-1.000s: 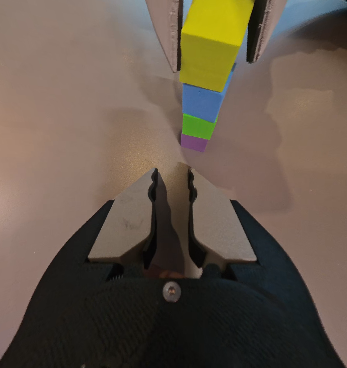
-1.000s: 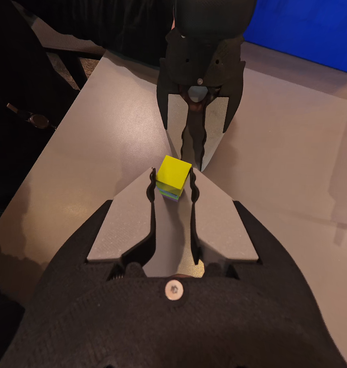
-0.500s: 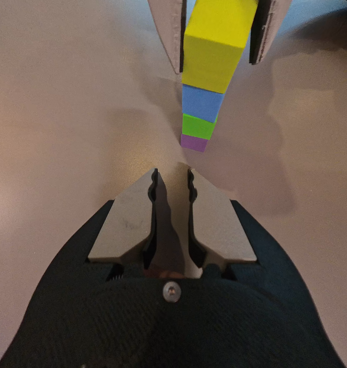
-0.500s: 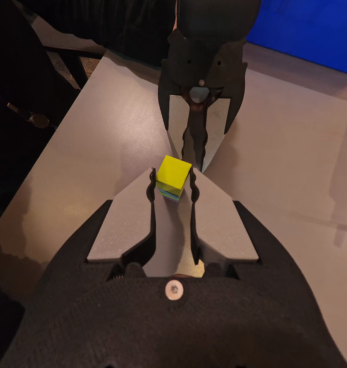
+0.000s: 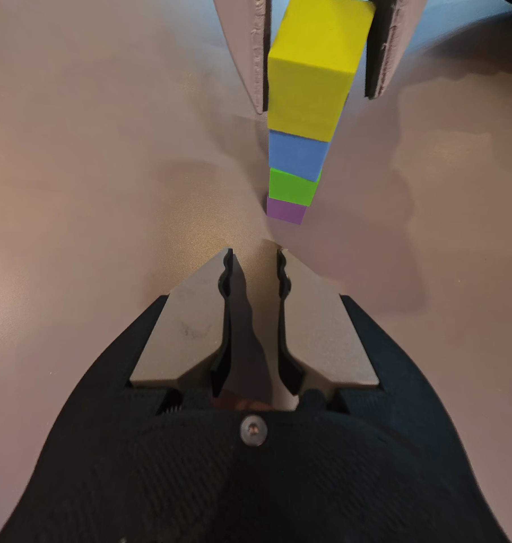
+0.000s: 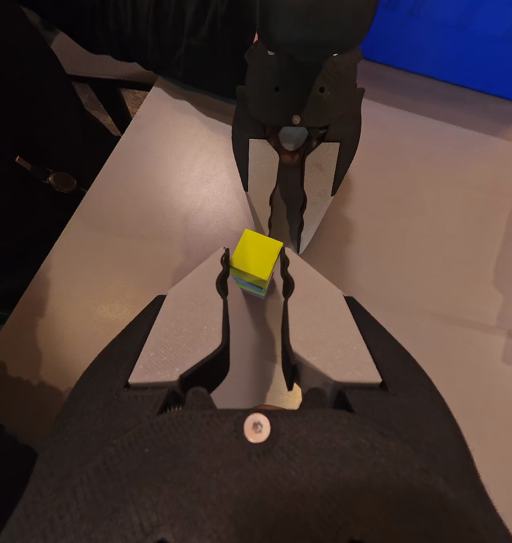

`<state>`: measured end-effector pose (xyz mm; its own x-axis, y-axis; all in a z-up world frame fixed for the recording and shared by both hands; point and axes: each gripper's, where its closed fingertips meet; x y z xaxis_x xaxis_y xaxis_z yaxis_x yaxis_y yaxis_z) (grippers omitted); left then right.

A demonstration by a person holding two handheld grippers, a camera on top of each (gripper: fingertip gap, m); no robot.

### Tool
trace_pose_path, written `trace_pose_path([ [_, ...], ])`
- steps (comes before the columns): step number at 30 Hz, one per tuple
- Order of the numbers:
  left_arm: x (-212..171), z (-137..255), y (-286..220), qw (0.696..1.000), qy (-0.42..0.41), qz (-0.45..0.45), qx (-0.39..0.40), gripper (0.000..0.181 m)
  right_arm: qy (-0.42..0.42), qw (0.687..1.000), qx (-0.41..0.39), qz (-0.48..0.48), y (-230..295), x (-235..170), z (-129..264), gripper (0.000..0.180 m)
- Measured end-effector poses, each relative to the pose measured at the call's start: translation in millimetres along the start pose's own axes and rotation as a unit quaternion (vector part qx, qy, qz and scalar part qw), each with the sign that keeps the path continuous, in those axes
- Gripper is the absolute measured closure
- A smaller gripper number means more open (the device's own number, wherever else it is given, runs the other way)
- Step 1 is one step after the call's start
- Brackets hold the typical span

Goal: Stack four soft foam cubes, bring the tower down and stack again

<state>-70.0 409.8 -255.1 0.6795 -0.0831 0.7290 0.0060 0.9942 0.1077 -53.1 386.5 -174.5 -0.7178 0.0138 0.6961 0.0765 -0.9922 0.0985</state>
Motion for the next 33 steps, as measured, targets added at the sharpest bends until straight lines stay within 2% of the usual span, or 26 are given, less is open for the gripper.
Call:
trace_pose_path([
  [6, 0.0, 0.0, 0.0, 1.0, 0.0, 0.0, 0.0, 0.152, -0.006, 1.0, -0.001, -0.007, -0.8, 1.0, 3.5, 0.141],
  [15, 0.1, 0.0, 0.1, 1.0, 0.0, -0.004, 0.004, 0.152, -0.083, 0.996, -0.033, -0.031, -4.6, 17.8, 30.1, 0.128],
  [20, 0.5, 0.2, -0.4, 1.0, 0.0, -0.013, 0.009, 0.153, -0.116, 0.987, -0.082, -0.078, -5.9, -0.6, 45.0, 0.128],
  [23, 0.5, 0.2, -0.3, 1.0, 0.0, -0.011, 0.008, 0.154, -0.144, 0.978, -0.106, -0.107, 0.4, -15.1, 45.9, 0.133],
  [24, 0.4, 0.1, -0.2, 1.0, 0.0, -0.009, 0.007, 0.153, -0.169, 0.975, -0.105, -0.102, 7.9, -17.0, 45.1, 0.143],
  [26, 0.3, 0.1, 0.1, 1.0, 0.0, -0.005, 0.006, 0.153, -0.215, 0.968, -0.097, -0.085, 22.4, -18.6, 43.3, 0.18],
  [29, 0.3, 0.2, 0.1, 1.0, 0.0, -0.007, 0.007, 0.152, -0.254, 0.959, -0.076, -0.096, 36.9, -15.0, 35.0, 0.18],
  [33, 0.6, 0.2, -0.8, 1.0, 0.0, -0.013, 0.008, 0.154, -0.222, 0.969, -0.076, -0.084, 46.5, -14.4, 4.4, 0.18],
])
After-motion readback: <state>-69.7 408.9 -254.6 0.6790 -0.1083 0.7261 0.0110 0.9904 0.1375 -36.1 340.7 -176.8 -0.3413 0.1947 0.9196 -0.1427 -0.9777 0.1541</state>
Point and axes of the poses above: each gripper's, where its closed fingertips meet, z back along the fingers, x out of its top, y = z × x across the jaws, and after that the axes turned 6 degrees about -z, right-handed
